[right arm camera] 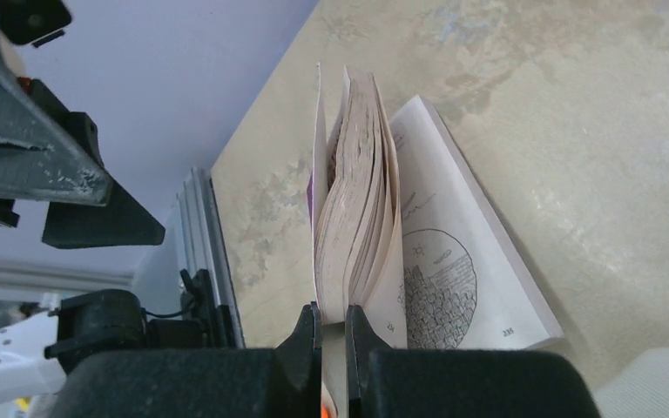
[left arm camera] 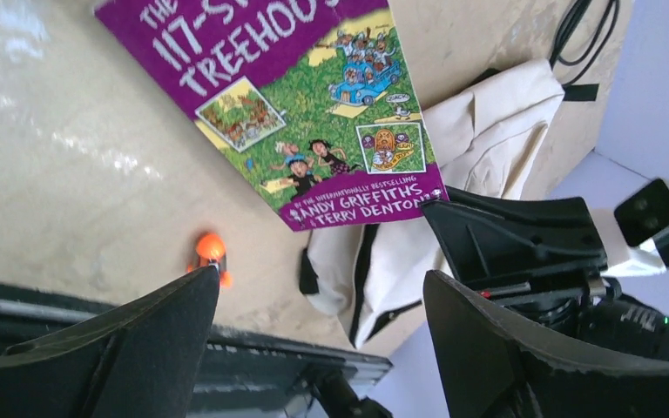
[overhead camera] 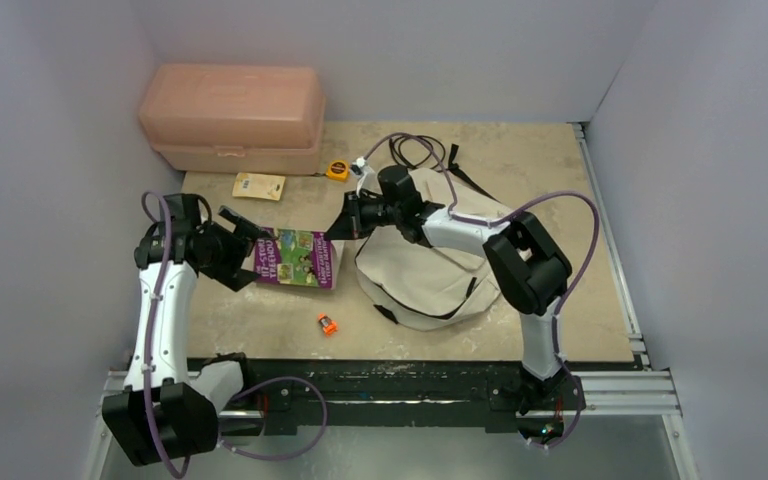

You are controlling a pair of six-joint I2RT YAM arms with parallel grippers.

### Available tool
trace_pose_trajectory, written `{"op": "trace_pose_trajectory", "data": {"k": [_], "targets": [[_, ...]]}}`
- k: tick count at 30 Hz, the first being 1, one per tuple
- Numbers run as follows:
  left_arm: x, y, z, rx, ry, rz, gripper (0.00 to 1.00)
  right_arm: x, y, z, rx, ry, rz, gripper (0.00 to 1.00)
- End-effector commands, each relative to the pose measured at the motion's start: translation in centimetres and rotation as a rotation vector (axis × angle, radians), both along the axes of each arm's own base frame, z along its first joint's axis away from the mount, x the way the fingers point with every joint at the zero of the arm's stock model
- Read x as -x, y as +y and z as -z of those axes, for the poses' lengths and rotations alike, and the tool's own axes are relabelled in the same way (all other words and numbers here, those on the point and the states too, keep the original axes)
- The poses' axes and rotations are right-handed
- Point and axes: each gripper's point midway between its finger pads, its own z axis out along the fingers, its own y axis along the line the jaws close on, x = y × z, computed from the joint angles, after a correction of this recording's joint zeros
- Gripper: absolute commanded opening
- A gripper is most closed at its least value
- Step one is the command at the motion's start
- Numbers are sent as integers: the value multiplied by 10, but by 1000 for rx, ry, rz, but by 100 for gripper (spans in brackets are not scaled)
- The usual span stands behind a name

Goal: Pack the student bag
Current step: Pick up the book from the center of the board.

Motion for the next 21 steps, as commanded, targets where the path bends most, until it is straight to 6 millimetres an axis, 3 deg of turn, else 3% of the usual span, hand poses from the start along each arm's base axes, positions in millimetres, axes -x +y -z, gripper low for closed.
{"op": "trace_pose_trajectory", "data": {"k": [1,6,10,14,21], "targets": [[12,-17,-19,128,169,-63,87,12,11,-60,-26,-327,-48,0],[25,-35,-13,237,289,-123,88,23,13,-81,87,-583,9,0],[39,-45,-4,305,360,-195,84,31,9,-95,111,-675,53,0],[27,-45,-9,322,304,-207,82,40,7,-102,131,-737,56,0],[14,-50,-15,285,248,-184,89,59,11,-108,168,-816,8,0]]}}
